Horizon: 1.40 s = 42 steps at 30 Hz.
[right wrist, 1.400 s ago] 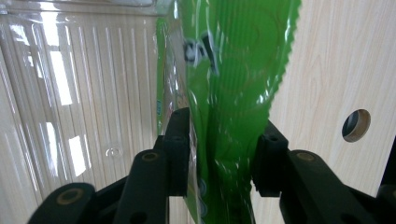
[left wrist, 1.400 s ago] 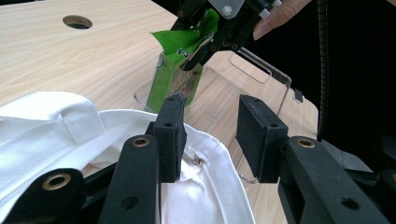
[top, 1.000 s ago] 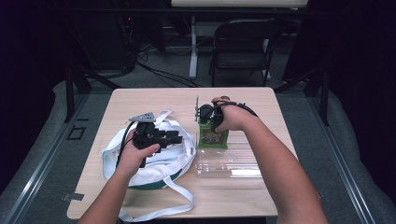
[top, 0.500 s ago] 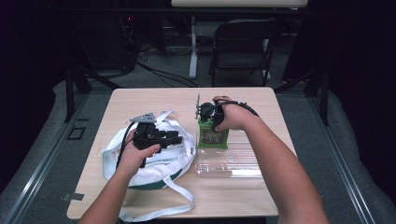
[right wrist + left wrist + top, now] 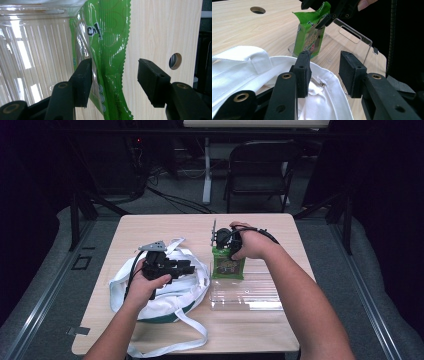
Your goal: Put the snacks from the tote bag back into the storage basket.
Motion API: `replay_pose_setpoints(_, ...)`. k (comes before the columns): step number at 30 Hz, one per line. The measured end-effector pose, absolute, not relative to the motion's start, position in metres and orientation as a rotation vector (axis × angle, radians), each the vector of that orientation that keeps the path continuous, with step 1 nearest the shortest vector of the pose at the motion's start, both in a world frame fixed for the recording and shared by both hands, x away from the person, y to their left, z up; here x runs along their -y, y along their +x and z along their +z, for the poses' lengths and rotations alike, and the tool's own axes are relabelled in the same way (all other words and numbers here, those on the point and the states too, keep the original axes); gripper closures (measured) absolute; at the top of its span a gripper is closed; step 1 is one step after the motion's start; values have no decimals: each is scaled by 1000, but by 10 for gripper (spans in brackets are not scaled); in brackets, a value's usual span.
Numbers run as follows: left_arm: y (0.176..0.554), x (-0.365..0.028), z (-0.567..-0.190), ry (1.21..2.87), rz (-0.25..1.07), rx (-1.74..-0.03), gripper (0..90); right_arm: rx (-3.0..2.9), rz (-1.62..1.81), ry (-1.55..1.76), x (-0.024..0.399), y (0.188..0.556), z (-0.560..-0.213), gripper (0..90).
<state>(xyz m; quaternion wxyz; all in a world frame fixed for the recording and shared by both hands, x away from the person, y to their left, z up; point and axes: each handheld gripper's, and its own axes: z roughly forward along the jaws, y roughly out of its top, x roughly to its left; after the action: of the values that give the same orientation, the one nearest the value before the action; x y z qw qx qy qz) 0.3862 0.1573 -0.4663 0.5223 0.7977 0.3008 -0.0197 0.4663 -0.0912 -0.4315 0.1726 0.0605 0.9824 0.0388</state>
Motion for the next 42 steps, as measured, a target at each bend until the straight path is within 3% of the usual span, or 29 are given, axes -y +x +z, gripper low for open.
replay_pose_setpoints(42,387,-158,-467,1902,-53,-724,603,-2759,216,208,104,453,-407,433)
